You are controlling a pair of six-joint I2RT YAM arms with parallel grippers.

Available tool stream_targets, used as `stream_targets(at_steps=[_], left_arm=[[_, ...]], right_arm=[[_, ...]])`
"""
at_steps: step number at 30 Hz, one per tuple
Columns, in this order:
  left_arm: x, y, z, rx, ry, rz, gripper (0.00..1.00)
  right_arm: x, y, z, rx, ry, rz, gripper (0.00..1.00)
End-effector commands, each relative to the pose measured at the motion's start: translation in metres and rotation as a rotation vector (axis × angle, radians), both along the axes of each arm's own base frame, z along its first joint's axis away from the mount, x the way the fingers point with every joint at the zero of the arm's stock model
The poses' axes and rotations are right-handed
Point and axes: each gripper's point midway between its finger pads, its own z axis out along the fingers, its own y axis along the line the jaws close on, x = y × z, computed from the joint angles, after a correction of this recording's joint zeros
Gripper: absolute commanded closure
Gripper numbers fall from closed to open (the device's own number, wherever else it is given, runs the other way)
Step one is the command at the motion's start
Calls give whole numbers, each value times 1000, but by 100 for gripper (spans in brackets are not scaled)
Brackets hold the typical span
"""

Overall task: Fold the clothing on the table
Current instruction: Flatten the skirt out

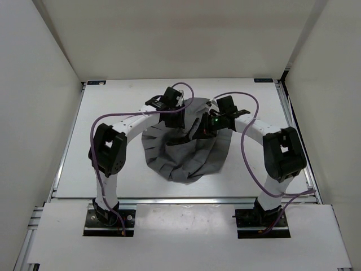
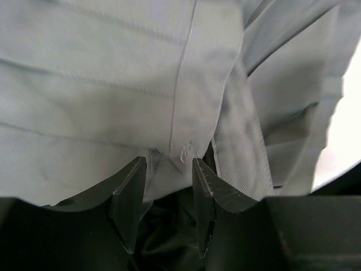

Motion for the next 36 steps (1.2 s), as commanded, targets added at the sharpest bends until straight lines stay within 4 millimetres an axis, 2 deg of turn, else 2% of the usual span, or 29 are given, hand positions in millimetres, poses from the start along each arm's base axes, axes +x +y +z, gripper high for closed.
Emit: stream_targets(at_steps=[1,3,9,17,19,25,28,30,33,35,36], left_arm=[[-3,5,16,37,-33,44,51],[-4,8,14,52,-30,52,49],[-2,11,5,26,-20,80,48],[6,3,-8,61,-41,115,47],[10,1,-7,41,-48,128,45],[9,-1,-27,56,-23,156,44],[11,-4,-27,53,-36,161,44],[13,-7,-29,51,-38,165,44],[16,-12,-37,53,-31,174,47],[16,-17,-39,54,-35,169,54],[18,-20,-42,55,-36,165,62]], right_arm=[[-1,0,-13,-20,19,26,90],[-6,2,-18,-32,24,34,90],[-6,1,-10,-7,25,25,84],[-12,5,13,39,-43,43,81],[-15,1,19,38,-52,33,81],[-28,-17,16,31,-52,8,79],[-33,-25,14,41,-39,-8,78],[-35,-26,20,50,-59,-4,77],[-39,-28,23,50,-62,-1,77],[-41,-30,22,42,-60,5,77],[-43,-30,23,41,-60,8,77]])
